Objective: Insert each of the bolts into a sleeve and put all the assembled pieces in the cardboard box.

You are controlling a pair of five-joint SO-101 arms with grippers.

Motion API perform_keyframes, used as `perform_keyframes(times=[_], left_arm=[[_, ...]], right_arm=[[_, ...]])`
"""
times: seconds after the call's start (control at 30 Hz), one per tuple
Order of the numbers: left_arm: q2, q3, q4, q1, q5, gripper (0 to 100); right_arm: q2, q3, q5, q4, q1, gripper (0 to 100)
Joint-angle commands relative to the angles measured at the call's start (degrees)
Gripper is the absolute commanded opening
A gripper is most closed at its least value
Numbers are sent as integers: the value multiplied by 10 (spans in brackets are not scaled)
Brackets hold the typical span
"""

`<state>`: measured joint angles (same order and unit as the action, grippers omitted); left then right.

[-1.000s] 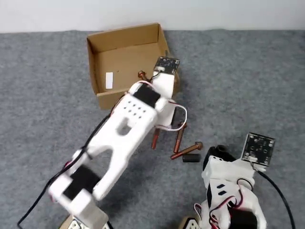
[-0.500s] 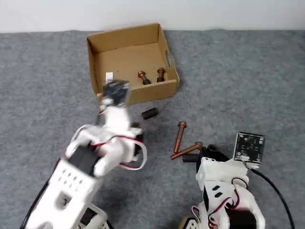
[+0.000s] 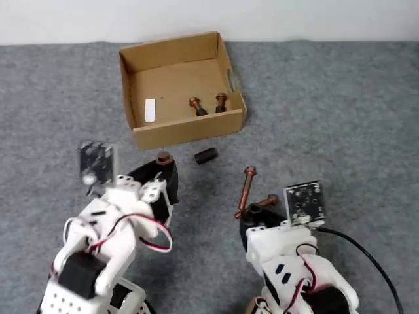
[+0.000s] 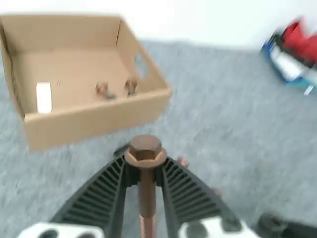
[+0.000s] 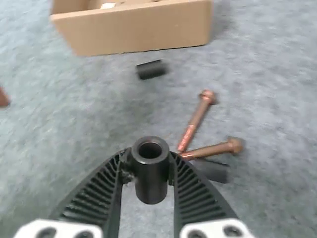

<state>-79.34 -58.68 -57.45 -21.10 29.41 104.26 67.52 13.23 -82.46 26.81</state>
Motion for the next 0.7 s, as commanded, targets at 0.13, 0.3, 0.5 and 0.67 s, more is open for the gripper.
perform_keyframes(times=[0.13, 0.3, 0.5, 0.67], left_arm=[[-231, -97, 69, -1, 3, 4], [-239, -95, 62, -27, 5, 4], [-238, -87, 91, -113, 5, 5], [-238, -89, 86, -147, 5, 5]], right_arm=[[-10, 1, -6, 26, 116, 9], [-25, 2, -50, 27, 138, 9], [-56, 4, -117, 86, 182, 9], [-59, 6, -135, 105, 209, 9]])
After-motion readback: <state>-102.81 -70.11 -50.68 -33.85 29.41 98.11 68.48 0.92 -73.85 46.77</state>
